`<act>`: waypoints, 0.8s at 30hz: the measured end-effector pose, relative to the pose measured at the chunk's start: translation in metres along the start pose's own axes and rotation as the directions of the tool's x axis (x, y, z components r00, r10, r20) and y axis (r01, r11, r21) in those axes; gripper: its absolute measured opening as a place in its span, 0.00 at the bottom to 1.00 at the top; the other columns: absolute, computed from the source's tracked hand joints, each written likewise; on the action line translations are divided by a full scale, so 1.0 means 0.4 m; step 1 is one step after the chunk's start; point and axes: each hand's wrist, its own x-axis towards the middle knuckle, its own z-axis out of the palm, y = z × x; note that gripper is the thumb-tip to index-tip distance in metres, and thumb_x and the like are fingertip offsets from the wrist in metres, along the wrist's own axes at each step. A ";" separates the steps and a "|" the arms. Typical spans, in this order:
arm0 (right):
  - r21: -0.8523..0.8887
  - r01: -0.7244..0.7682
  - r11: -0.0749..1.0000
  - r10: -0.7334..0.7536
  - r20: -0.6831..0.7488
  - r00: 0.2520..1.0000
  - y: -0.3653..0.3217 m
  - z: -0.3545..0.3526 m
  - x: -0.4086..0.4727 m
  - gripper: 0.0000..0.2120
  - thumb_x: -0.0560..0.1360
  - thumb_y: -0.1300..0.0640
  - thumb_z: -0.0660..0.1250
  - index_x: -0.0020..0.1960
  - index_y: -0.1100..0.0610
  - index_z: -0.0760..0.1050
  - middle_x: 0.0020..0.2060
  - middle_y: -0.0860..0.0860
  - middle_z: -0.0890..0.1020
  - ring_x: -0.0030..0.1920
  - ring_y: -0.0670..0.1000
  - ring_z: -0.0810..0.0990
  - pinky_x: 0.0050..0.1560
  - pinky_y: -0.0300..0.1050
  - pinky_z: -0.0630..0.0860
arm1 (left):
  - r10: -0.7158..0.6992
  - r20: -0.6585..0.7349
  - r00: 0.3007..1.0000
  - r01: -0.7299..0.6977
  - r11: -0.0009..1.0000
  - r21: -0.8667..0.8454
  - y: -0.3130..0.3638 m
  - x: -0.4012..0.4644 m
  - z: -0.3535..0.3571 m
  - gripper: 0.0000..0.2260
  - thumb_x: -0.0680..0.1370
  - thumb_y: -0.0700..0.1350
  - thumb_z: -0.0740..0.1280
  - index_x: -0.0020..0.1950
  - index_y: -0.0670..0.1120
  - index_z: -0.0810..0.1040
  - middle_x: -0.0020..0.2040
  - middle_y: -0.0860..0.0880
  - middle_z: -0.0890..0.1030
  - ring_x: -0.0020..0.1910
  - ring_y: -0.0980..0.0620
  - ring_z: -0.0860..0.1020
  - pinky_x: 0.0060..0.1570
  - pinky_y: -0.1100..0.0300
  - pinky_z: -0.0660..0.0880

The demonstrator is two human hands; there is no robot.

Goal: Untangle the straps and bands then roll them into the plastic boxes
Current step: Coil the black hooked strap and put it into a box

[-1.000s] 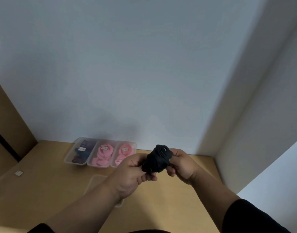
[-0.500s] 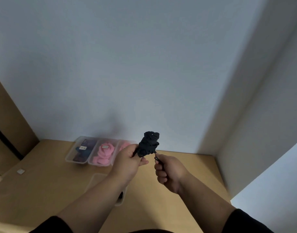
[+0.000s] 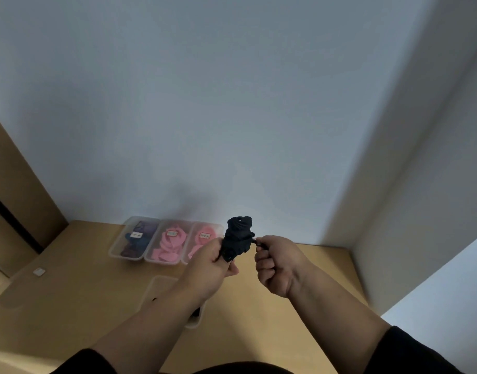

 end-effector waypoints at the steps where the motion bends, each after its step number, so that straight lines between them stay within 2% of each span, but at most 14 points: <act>1: 0.013 0.001 1.000 -0.001 0.002 1.000 -0.003 0.008 -0.004 0.14 0.78 0.58 0.61 0.34 0.52 0.66 0.26 0.45 0.62 0.21 0.44 0.55 0.18 0.34 0.53 | 0.010 -0.025 1.000 -0.009 0.998 0.056 -0.001 0.007 -0.004 0.08 0.81 0.39 0.64 0.50 0.51 0.78 0.33 0.52 0.81 0.37 0.54 0.83 0.54 0.44 0.81; 4: 0.033 0.005 0.999 -0.006 0.029 1.000 -0.013 0.025 -0.021 0.13 0.78 0.59 0.59 0.35 0.54 0.68 0.25 0.45 0.61 0.20 0.44 0.55 0.18 0.34 0.53 | -0.008 -0.054 0.998 0.016 0.990 0.139 0.005 0.030 -0.018 0.07 0.80 0.42 0.64 0.50 0.54 0.78 0.35 0.54 0.82 0.39 0.54 0.83 0.54 0.43 0.80; 6: 0.046 0.002 0.999 -0.004 0.052 0.999 -0.017 0.034 -0.030 0.13 0.79 0.59 0.59 0.35 0.55 0.69 0.24 0.45 0.62 0.20 0.44 0.56 0.17 0.34 0.54 | -0.023 -0.071 0.997 0.033 0.989 0.144 0.007 0.040 -0.022 0.08 0.80 0.40 0.63 0.51 0.53 0.78 0.35 0.54 0.82 0.39 0.54 0.83 0.54 0.42 0.80; 9: 0.058 0.005 0.998 -0.008 0.054 0.998 -0.008 0.046 -0.034 0.13 0.79 0.59 0.59 0.36 0.55 0.70 0.25 0.45 0.63 0.20 0.44 0.56 0.18 0.34 0.54 | -0.016 -0.113 0.993 0.044 0.968 0.245 0.006 0.038 -0.018 0.12 0.78 0.37 0.61 0.49 0.54 0.77 0.36 0.53 0.83 0.39 0.55 0.84 0.50 0.45 0.81; 12: 0.086 0.016 0.996 -0.021 0.065 0.998 0.005 0.060 -0.042 0.14 0.81 0.58 0.60 0.37 0.55 0.70 0.25 0.45 0.64 0.21 0.44 0.57 0.18 0.34 0.55 | 0.097 -0.164 0.982 -0.019 0.905 0.425 0.014 0.035 -0.009 0.11 0.74 0.36 0.58 0.48 0.49 0.75 0.38 0.51 0.81 0.39 0.51 0.82 0.44 0.46 0.79; 15: 0.112 0.034 0.993 -0.042 0.063 0.997 0.004 0.077 -0.059 0.14 0.82 0.55 0.61 0.37 0.56 0.70 0.25 0.46 0.65 0.21 0.44 0.57 0.18 0.35 0.55 | 0.255 -0.191 0.948 -0.093 0.796 0.598 0.045 0.039 -0.006 0.05 0.72 0.34 0.58 0.45 0.42 0.72 0.40 0.46 0.76 0.39 0.44 0.76 0.35 0.50 0.72; 18: 0.144 0.054 0.988 -0.064 0.061 0.996 0.005 0.105 -0.073 0.14 0.82 0.54 0.62 0.39 0.56 0.71 0.25 0.46 0.66 0.22 0.44 0.57 0.19 0.35 0.55 | 0.306 -0.209 0.929 -0.090 0.734 0.673 0.081 0.040 -0.003 0.03 0.72 0.34 0.59 0.41 0.41 0.68 0.37 0.47 0.70 0.36 0.45 0.71 0.28 0.57 0.59; 20: 0.204 0.057 0.977 -0.070 0.056 0.996 0.012 0.123 -0.079 0.13 0.82 0.54 0.61 0.40 0.56 0.71 0.25 0.47 0.67 0.22 0.44 0.58 0.20 0.35 0.55 | 0.296 -0.215 0.931 -0.070 0.721 0.690 0.096 0.044 0.002 0.04 0.72 0.35 0.60 0.40 0.43 0.66 0.36 0.49 0.70 0.37 0.46 0.71 0.29 0.56 0.58; 22: 0.261 0.058 0.963 -0.072 0.047 0.996 0.020 0.136 -0.083 0.14 0.83 0.52 0.60 0.40 0.57 0.71 0.25 0.48 0.68 0.21 0.44 0.59 0.20 0.35 0.55 | 0.285 -0.213 0.935 -0.059 0.713 0.699 0.102 0.049 0.004 0.03 0.73 0.37 0.61 0.42 0.43 0.68 0.39 0.48 0.73 0.40 0.45 0.74 0.33 0.55 0.61; 24: 0.261 0.069 0.963 -0.079 0.028 0.996 0.025 0.138 -0.089 0.15 0.83 0.51 0.60 0.40 0.57 0.71 0.24 0.48 0.68 0.21 0.44 0.58 0.20 0.35 0.54 | 0.300 -0.203 0.932 -0.073 0.705 0.705 0.097 0.049 0.001 0.03 0.73 0.37 0.62 0.43 0.44 0.69 0.41 0.48 0.74 0.41 0.45 0.74 0.33 0.55 0.61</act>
